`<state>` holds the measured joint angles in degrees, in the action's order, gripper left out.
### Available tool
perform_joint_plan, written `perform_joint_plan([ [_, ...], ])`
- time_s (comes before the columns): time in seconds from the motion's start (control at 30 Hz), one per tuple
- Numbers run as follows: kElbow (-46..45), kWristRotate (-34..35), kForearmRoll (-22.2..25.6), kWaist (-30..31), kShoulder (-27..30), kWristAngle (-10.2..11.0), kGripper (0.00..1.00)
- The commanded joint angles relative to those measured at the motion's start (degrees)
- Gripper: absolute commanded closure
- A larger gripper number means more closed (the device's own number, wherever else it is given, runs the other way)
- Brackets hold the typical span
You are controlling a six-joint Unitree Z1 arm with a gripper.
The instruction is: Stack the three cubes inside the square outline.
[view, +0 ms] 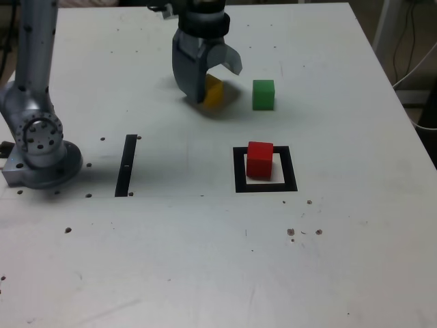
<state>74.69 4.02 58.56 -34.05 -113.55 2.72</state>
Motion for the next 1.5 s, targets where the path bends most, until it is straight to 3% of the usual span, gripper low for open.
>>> perform_joint_plan([
  [0.0, 0.01, 0.42, -0.15, 0.14, -0.29, -0.07, 0.13],
  [0.6, -0.89, 1.72, -0.82, 0.41, -0.64, 0.04, 0.52],
  [0.83, -2.28, 1.7, -2.32, 0.39, 0.2, 0.74, 0.73],
  [1.17, -2.45, 1.17, -3.61, 0.89, 1.56, 0.83, 0.84],
  [1.47, 0.74, 0.49, -0.89, 4.0, 3.86, 1.55, 0.85],
])
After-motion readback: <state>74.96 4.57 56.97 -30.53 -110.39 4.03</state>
